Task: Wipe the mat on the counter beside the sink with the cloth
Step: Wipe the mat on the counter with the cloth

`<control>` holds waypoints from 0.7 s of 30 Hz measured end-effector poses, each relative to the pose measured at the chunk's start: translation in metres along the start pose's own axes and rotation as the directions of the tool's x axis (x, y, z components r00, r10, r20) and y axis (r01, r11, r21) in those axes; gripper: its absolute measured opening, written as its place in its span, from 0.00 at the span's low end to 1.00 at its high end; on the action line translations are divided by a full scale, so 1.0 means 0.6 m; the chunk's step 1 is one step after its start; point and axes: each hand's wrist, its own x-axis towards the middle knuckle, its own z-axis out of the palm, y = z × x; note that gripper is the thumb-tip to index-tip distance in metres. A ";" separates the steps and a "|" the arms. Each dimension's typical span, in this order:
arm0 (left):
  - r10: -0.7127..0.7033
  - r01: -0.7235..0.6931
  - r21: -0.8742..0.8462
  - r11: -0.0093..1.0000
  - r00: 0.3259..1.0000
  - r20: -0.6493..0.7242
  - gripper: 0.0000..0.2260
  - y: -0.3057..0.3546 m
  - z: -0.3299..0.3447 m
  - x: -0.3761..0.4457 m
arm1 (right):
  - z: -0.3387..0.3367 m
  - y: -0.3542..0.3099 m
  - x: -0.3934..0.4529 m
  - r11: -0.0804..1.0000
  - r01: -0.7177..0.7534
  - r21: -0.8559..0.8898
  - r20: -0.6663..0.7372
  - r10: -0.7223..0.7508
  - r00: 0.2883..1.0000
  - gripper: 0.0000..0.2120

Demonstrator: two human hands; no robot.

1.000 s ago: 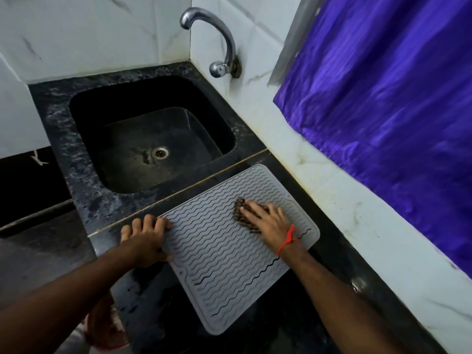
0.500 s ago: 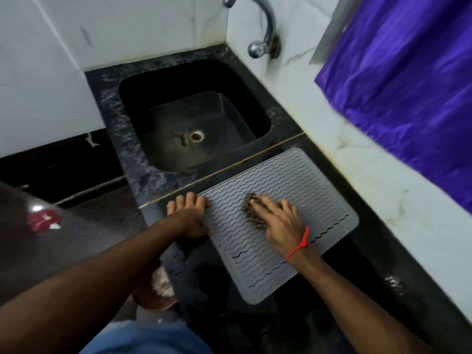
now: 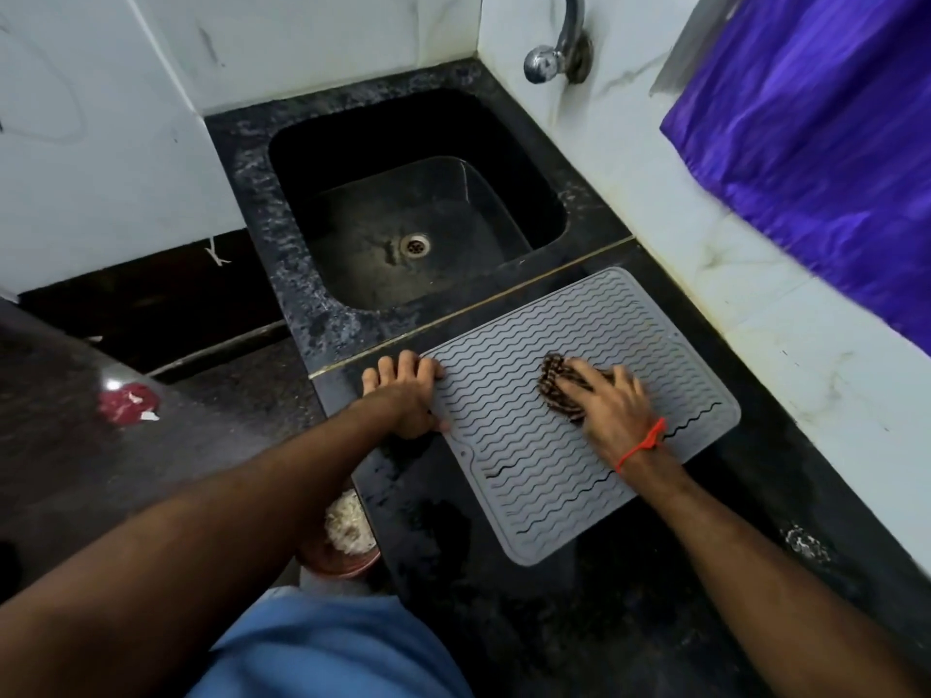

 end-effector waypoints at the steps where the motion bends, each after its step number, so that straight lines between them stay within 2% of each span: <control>1: -0.008 0.008 -0.012 1.000 1.000 0.010 0.28 0.001 -0.003 0.002 | -0.003 -0.020 -0.002 0.997 0.001 0.073 -0.040 0.002 0.999 0.26; 5: -0.015 0.015 -0.024 1.000 1.000 -0.005 0.19 0.001 -0.010 0.013 | 0.007 -0.154 -0.028 0.958 0.148 0.245 -0.119 -0.122 0.985 0.27; 8: -0.028 0.028 0.007 1.000 0.999 -0.029 0.18 0.003 -0.007 0.012 | 0.034 -0.228 -0.066 0.966 0.145 0.213 -0.062 -0.134 0.989 0.25; 11: -0.016 0.018 0.030 0.999 0.999 -0.044 0.17 0.001 -0.001 0.011 | 0.021 -0.221 -0.079 0.966 0.167 0.199 -0.031 -0.164 0.986 0.25; 13: -0.014 0.015 0.026 1.000 0.999 -0.042 0.17 -0.001 0.000 0.011 | -0.006 -0.199 -0.071 0.952 0.251 0.175 0.071 -0.266 0.961 0.21; 15: -0.012 0.013 0.021 1.000 0.999 -0.035 0.17 0.000 0.000 0.012 | -0.023 -0.180 -0.061 0.931 0.286 0.228 0.124 -0.319 0.940 0.21; 18: -0.013 0.013 0.007 1.000 0.999 -0.050 0.16 0.002 -0.001 0.013 | -0.024 -0.179 -0.050 0.931 0.244 0.272 -0.007 -0.252 0.968 0.29; 21: -0.016 0.015 -0.008 1.000 0.999 -0.051 0.17 0.000 0.001 0.010 | 0.002 -0.219 -0.055 0.941 0.212 0.264 0.015 -0.224 0.974 0.30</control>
